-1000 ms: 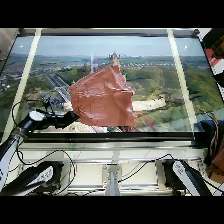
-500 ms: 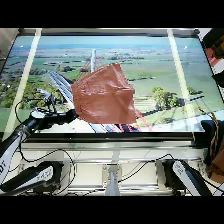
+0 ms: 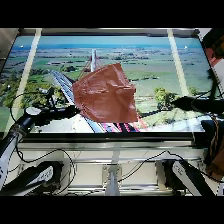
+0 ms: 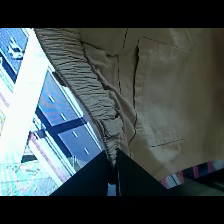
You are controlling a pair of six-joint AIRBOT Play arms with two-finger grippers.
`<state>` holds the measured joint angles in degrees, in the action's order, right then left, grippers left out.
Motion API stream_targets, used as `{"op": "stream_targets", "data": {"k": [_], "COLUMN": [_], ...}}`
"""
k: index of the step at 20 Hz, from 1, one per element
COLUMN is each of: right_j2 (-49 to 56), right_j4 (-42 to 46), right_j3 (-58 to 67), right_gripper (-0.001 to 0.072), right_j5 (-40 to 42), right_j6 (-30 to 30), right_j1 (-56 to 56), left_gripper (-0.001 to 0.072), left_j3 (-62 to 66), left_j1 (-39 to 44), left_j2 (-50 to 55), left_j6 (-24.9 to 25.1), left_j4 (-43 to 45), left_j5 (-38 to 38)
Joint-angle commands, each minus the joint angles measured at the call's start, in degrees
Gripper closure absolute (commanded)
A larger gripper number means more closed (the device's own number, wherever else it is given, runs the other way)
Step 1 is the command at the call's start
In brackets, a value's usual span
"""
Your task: Fold the clothes and pants, and hang the long-sleeved shirts on hangers.
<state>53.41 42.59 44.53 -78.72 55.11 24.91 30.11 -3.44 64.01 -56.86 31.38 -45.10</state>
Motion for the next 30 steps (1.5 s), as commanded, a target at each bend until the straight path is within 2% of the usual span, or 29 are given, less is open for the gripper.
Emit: {"op": "stream_targets", "data": {"k": [1,4,6,10,11,15,19,22,27,29,30], "right_j2": [0.0,2.4,6.9,17.3,19.6,25.7,28.7,28.8,28.8,28.7,28.7], "right_j4": [-2.3,-2.3,-3.2,-7.5,-8.6,-16.2,-24.3,-28.9,-31.7,-31.4,-31.3], "right_j3": [-11.6,-14.9,-14.7,-14.7,-14.7,-14.7,-14.7,-14.7,-14.5,-13.6,-12.9], "right_gripper": [0.0241,0.0247,0.0247,0.0248,0.0269,0.0273,0.0286,0.0390,0.0411,0.0419,0.0515], "right_j5": [11.0,21.1,22.9,22.8,22.6,21.3,23.8,24.3,28.4,27.7,26.5], "right_j6": [-0.7,4.8,7.4,7.4,7.3,2.8,-1.2,-6.1,-8.3,-8.3,-8.4], "right_j1": [-9.5,-17.0,-19.8,-21.9,-21.9,-21.9,-21.9,-22.0,-26.0,-27.1,-27.2], "left_gripper": [0.0694,0.0694,0.0694,0.0694,0.0694,0.0694,0.0695,0.0694,0.0694,0.0694,0.0694], "left_j3": [0.2,0.2,0.2,0.2,0.2,0.2,0.2,0.2,0.2,0.2,0.2], "left_j1": [0.0,0.0,0.0,0.0,0.0,0.0,0.0,0.0,0.0,0.0,0.0], "left_j2": [-0.5,-0.5,-0.5,-0.5,-0.5,-0.5,-0.5,-0.5,-0.5,-0.5,-0.5], "left_j6": [0.3,0.3,0.3,0.3,0.3,0.3,0.3,0.3,0.3,0.3,0.3], "left_j4": [-0.2,-0.2,-0.2,-0.2,-0.2,-0.2,-0.2,-0.2,-0.2,-0.2,-0.2], "left_j5": [-0.6,-0.9,-0.9,-0.9,-0.9,-0.9,-0.8,-0.8,-0.9,-1.5,-2.2]}}
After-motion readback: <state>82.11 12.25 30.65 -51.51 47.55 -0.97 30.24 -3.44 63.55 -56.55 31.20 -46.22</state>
